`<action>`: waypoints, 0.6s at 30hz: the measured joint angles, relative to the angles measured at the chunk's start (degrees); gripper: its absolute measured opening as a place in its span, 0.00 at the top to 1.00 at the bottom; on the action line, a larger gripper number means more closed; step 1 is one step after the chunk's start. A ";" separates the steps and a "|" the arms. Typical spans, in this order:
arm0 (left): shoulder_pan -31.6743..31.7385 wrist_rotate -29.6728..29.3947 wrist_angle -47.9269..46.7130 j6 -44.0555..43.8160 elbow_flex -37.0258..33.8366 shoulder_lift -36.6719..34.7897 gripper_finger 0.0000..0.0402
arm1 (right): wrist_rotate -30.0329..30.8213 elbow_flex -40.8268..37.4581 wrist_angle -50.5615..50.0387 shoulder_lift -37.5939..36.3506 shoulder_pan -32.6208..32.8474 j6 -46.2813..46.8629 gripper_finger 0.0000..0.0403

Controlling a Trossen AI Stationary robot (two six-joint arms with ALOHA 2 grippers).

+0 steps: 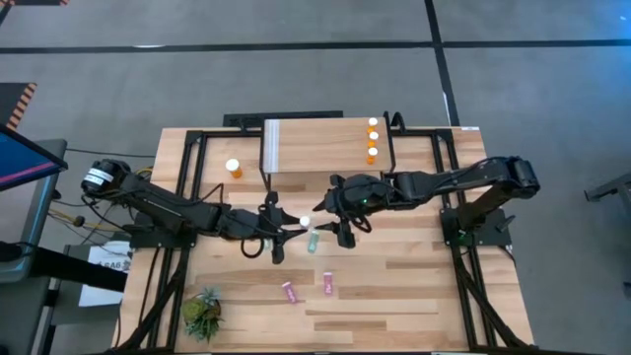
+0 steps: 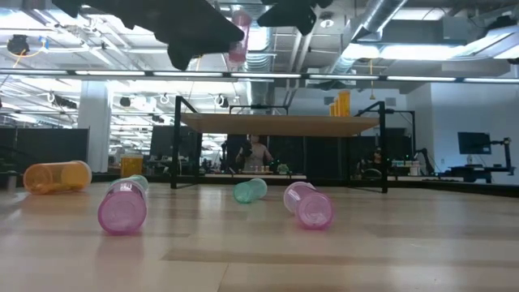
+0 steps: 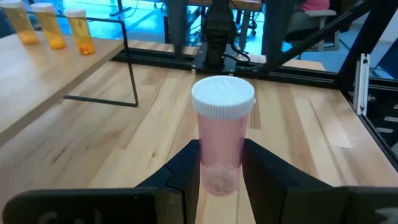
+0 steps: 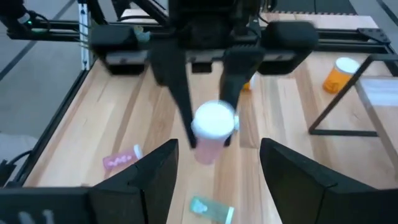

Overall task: Pick and place medicine bottles onto shelf by color
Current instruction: Put the left pink pill bottle on the shelf

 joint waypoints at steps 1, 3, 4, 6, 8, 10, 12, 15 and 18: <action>0.00 0.10 0.99 0.80 0.00 0.96 0.77 | 0.02 0.01 -0.18 -0.04 -0.05 0.00 0.38; 0.27 1.01 2.67 2.22 0.97 3.57 0.77 | 0.04 0.01 -0.60 -0.04 -0.05 0.00 0.38; 0.44 1.21 2.33 2.87 1.95 4.88 0.77 | 0.02 0.01 -0.96 -0.04 -0.03 0.02 0.38; 0.80 2.03 0.03 3.44 4.16 7.08 0.77 | 0.02 0.03 -1.88 -0.04 0.01 0.02 0.38; 1.23 2.81 -1.75 3.44 6.48 8.78 0.77 | 0.02 0.03 -3.81 -0.04 0.04 0.44 0.38; 1.40 3.19 -3.50 3.42 8.22 9.82 0.77 | 0.02 0.03 -5.22 -0.04 0.04 1.39 0.38; 1.38 3.69 -3.93 3.47 9.60 10.99 0.77 | -0.01 0.03 -6.52 -0.04 0.17 1.90 0.38; 1.29 3.77 -4.01 3.64 10.55 12.13 0.77 | -0.07 0.03 -7.60 -0.04 1.06 1.97 0.38; 1.34 3.71 -4.46 3.62 10.60 12.65 0.77 | -0.31 0.03 -8.58 -0.04 2.54 1.73 0.38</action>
